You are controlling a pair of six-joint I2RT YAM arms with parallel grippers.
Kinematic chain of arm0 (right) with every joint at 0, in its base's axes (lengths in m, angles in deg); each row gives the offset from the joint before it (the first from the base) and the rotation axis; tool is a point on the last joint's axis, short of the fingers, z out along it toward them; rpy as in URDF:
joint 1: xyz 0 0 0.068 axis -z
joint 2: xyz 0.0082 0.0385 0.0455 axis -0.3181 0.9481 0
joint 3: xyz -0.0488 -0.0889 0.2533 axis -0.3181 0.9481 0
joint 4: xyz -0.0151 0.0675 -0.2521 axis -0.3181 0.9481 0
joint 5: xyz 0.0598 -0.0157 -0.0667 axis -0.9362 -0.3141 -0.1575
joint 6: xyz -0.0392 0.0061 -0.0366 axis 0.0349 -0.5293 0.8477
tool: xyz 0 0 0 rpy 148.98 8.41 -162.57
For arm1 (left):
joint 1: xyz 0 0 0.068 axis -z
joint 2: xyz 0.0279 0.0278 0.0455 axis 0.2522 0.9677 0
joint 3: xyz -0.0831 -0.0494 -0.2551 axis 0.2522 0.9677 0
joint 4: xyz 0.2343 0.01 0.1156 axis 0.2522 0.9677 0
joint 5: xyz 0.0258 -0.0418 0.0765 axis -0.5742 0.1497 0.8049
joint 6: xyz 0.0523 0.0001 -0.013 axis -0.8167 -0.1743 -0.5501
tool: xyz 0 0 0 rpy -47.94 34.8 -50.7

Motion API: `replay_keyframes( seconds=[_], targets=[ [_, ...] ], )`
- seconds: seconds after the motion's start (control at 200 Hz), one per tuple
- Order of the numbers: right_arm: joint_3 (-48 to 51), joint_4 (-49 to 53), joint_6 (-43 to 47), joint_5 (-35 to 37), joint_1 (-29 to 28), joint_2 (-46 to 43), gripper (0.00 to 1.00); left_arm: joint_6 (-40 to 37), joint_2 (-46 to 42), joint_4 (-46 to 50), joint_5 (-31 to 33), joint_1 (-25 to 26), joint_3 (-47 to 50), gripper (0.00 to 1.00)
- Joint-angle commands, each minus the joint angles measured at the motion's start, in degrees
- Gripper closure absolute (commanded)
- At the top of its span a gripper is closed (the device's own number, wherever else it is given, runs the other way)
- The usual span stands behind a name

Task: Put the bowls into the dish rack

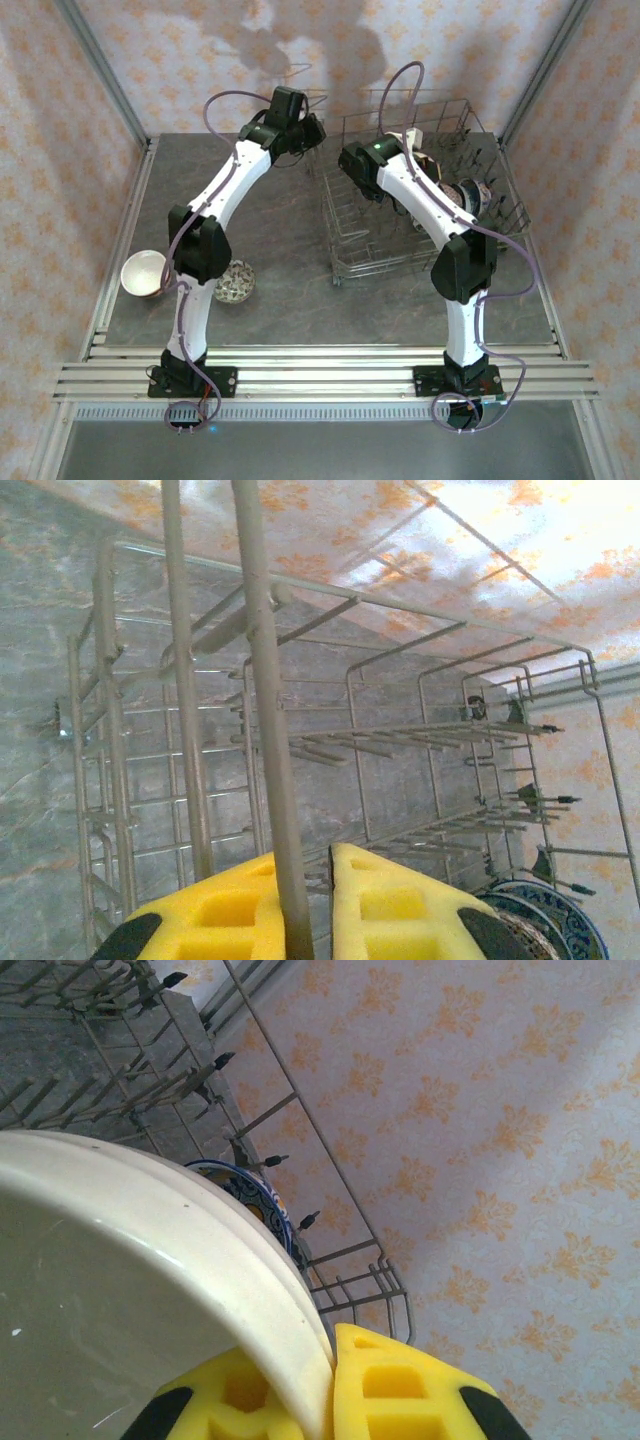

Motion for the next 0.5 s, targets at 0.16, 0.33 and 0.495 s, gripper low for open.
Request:
replay_keyframes(
  seconds=[0.16, 0.33, 0.495],
  targets=[
    [-6.71, 8.6, 2.79, 4.69, -0.27, 2.0, 1.0, 7.01, -11.4, -4.08, 10.25, -1.62, 17.82, 0.99],
    [-7.65, 8.66, 5.36, 4.62, -0.3, 2.3, 1.0, 9.17, -14.98, -4.98, 10.73, -1.46, 22.93, 0.99],
    [-1.96, 8.8, 4.61, 4.53, -1.26, -0.92, 1.0, 9.63, -18.06, -4.74, 10.64, -0.25, 25.75, 0.97]
  ],
)
